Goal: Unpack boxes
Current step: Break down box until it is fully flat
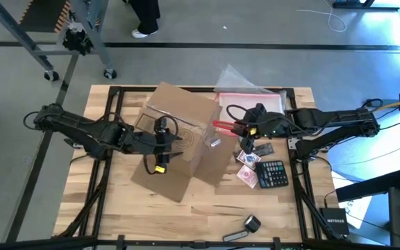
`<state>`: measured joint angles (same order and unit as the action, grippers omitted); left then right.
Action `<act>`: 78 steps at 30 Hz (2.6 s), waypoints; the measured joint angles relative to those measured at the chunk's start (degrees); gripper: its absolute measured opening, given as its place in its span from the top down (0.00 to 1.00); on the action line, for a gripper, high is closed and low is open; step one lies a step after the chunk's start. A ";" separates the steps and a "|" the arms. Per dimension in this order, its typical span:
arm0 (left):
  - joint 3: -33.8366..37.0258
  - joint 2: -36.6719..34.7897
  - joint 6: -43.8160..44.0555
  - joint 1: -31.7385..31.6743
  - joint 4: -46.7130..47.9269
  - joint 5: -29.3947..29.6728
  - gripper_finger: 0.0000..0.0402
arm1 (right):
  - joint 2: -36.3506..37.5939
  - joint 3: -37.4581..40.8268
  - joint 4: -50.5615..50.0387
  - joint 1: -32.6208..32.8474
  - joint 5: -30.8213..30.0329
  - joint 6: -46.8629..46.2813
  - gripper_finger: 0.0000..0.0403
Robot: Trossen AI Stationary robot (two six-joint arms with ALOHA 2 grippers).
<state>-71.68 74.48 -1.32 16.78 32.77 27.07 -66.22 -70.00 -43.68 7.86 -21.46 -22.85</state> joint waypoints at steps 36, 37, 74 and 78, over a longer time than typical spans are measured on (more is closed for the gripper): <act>0.04 0.04 0.02 0.02 -0.35 -0.13 0.45 | -2.91 0.01 4.38 0.00 -0.97 2.19 0.67; 0.06 0.04 0.02 0.00 -0.35 -0.13 0.45 | -3.31 0.02 4.79 0.00 -1.13 2.26 0.67; -1.18 6.48 1.36 4.18 -1.43 4.12 0.45 | -6.36 -0.02 8.09 -0.11 5.73 9.76 0.67; -1.11 6.54 1.30 3.39 -2.26 3.99 0.45 | -6.36 -0.02 7.84 -0.11 10.34 10.18 0.67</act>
<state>-72.79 81.01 -0.02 20.16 30.51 31.06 -72.58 -70.02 -35.84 7.75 -11.12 -12.67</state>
